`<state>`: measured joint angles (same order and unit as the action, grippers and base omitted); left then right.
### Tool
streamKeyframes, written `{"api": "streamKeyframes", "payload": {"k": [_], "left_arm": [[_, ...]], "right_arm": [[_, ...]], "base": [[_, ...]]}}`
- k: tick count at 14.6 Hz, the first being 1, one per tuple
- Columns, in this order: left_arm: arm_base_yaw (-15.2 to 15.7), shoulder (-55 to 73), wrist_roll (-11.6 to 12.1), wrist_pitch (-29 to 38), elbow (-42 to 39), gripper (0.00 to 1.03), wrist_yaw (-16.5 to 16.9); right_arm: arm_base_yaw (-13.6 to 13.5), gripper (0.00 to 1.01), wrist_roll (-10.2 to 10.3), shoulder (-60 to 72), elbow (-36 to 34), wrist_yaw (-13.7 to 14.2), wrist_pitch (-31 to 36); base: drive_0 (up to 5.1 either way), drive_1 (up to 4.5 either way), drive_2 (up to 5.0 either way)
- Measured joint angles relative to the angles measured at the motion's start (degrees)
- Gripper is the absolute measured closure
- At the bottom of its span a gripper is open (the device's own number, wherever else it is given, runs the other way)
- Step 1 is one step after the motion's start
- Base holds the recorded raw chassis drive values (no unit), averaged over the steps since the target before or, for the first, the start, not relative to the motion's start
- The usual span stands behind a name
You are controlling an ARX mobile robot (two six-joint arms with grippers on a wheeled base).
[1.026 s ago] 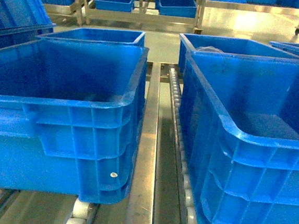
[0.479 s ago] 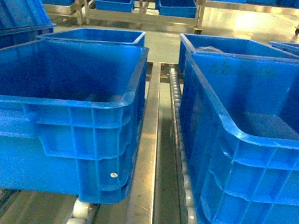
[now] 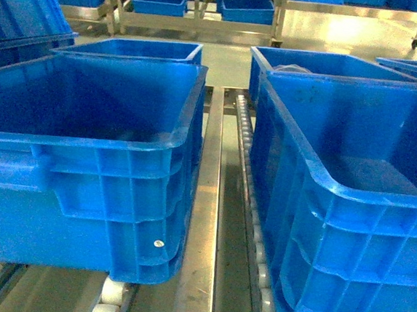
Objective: Sort blue parts and orange caps into right shelf containers
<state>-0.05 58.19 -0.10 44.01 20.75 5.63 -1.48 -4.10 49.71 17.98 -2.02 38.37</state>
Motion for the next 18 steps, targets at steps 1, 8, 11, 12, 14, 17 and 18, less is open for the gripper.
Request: {"api": "streamKeyframes", "payload": {"k": [1,8,11,12,14,17,18], "left_arm": [[-0.02,6.54,-0.04,0.72,4.13,0.59,0.46],[0.63,28.61,-1.25,4.55,16.28,0.22,0.85],[-1.44,18.47,-0.74,3.74,10.21,0.05,2.86],[-1.95,15.10,-1.05,3.17,8.11,0.05,2.91],[-2.12,9.57,-2.69,3.26,4.87,0.05,2.64],[-2.19,9.92,-2.89,2.32,4.90,0.05,2.03],[-2.84,9.49,-2.43,-0.15,5.07,0.09,-0.20]], "right_arm": [[0.07,0.58,0.22,8.00,3.96,-0.17,2.62],[-0.02,0.03,3.17,28.87,15.72,-0.39,3.74],[-0.02,0.03,3.65,17.09,10.69,-1.92,3.43],[-0.09,0.03,3.65,13.09,8.37,-1.88,3.06],[-2.27,0.03,2.89,-0.28,-0.42,-0.81,-0.68],[-2.60,0.03,2.84,-1.57,-0.59,-0.46,-0.81],[-2.73,0.06,3.02,-2.08,0.13,0.94,-3.65]], "base": [[0.0,0.00,0.0],[0.0,0.00,0.0],[0.0,0.00,0.0],[0.0,0.00,0.0],[0.0,0.00,0.0],[0.0,0.00,0.0],[0.0,0.00,0.0]]}}
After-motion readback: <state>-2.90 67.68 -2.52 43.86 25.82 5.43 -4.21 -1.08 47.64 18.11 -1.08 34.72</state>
